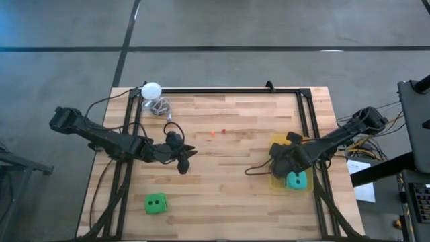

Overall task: Pick & Place Dice
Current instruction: Put the top large green dice into the yellow bin, then adjust the blue dice in the yellow bin, then put the large green dice into the yellow bin

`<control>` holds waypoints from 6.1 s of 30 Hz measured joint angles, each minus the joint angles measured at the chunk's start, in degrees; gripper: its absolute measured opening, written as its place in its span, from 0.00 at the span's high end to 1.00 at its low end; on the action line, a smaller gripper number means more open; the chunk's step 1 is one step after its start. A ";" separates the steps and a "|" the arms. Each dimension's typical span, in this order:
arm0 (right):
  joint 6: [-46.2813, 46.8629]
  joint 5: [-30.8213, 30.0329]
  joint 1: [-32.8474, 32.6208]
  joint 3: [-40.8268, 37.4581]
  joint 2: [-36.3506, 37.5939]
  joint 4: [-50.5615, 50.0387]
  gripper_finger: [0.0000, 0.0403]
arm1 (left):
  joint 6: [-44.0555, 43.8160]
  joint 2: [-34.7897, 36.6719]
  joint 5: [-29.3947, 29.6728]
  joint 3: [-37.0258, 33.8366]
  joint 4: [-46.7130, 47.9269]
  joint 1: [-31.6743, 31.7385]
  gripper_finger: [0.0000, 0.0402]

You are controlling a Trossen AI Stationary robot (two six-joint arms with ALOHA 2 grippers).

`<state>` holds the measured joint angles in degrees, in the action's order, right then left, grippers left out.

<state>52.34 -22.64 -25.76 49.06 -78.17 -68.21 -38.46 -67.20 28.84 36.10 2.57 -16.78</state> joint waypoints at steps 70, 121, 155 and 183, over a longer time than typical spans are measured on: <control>11.67 18.27 -13.03 17.29 -11.08 -8.52 0.98 | -0.02 0.37 -0.52 0.00 0.22 0.00 0.72; -22.50 -19.54 -11.37 12.13 -11.54 34.74 0.66 | -16.11 -35.42 -14.34 52.29 66.47 -35.54 0.72; -28.69 -21.07 -11.30 8.57 -11.47 36.88 0.67 | -36.06 -37.27 -25.12 47.44 65.41 -35.36 0.55; -29.01 -17.85 -11.37 8.46 -11.47 37.32 0.67 | -32.91 -41.59 -26.21 44.68 68.21 -35.32 0.68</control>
<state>23.33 -40.49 -37.12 57.52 -89.65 -30.89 -71.37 -108.78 2.63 80.77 70.77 -52.10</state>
